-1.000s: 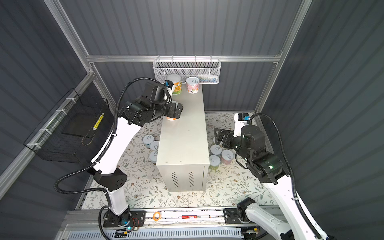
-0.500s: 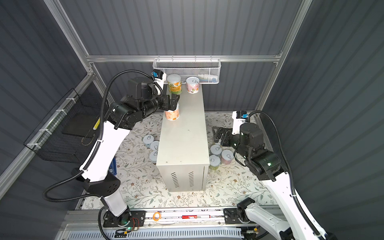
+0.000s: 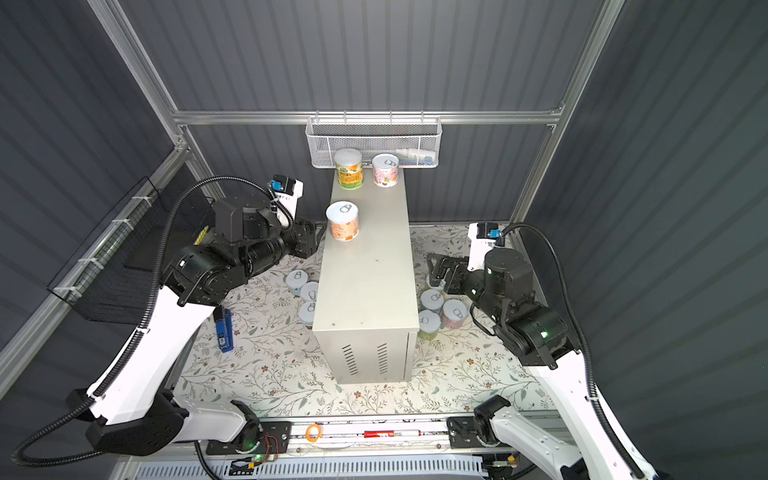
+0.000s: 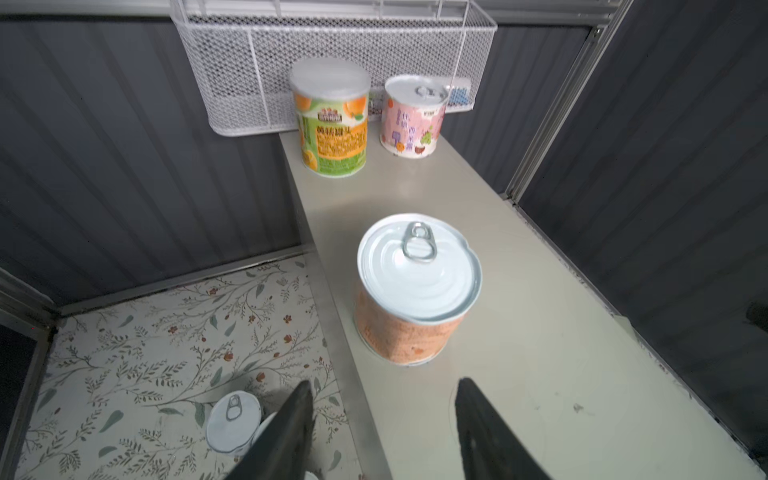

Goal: Place and organize the canned foods onto the counter
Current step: 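Carry the orange-labelled can up onto the cabinet top with the left gripper, then set the orange-labelled can in front of the green can and open the left gripper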

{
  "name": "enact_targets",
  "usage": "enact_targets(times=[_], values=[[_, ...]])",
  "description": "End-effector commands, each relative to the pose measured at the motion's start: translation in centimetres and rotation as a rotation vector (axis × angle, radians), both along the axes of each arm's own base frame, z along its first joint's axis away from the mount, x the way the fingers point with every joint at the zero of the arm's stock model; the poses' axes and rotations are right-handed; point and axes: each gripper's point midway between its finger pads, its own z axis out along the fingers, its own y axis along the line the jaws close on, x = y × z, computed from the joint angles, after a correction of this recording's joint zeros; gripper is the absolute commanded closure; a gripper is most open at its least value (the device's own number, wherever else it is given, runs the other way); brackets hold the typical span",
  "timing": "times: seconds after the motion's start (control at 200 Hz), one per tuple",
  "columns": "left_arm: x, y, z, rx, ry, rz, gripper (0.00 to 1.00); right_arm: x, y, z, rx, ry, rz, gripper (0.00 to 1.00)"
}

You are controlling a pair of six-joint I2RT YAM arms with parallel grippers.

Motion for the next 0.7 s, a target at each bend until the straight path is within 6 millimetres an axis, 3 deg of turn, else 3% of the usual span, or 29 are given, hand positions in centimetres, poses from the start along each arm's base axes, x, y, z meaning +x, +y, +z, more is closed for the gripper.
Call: enact_targets(times=[0.0, 0.295, 0.695], values=[[-0.6, -1.1, -0.6, -0.061, 0.024, -0.042, 0.43, 0.0, 0.0, 0.3, 0.001, -0.014, 0.005, 0.01], [1.5, -2.7, -3.8, -0.043, 0.069, -0.028, 0.42, 0.1, 0.1, -0.1, -0.001, -0.007, 0.006, 0.01], [6.0, -4.4, -5.3, 0.044, 0.046, 0.042, 0.43, 1.1, 0.2, -1.2, -0.040, 0.002, -0.006, 0.01]])
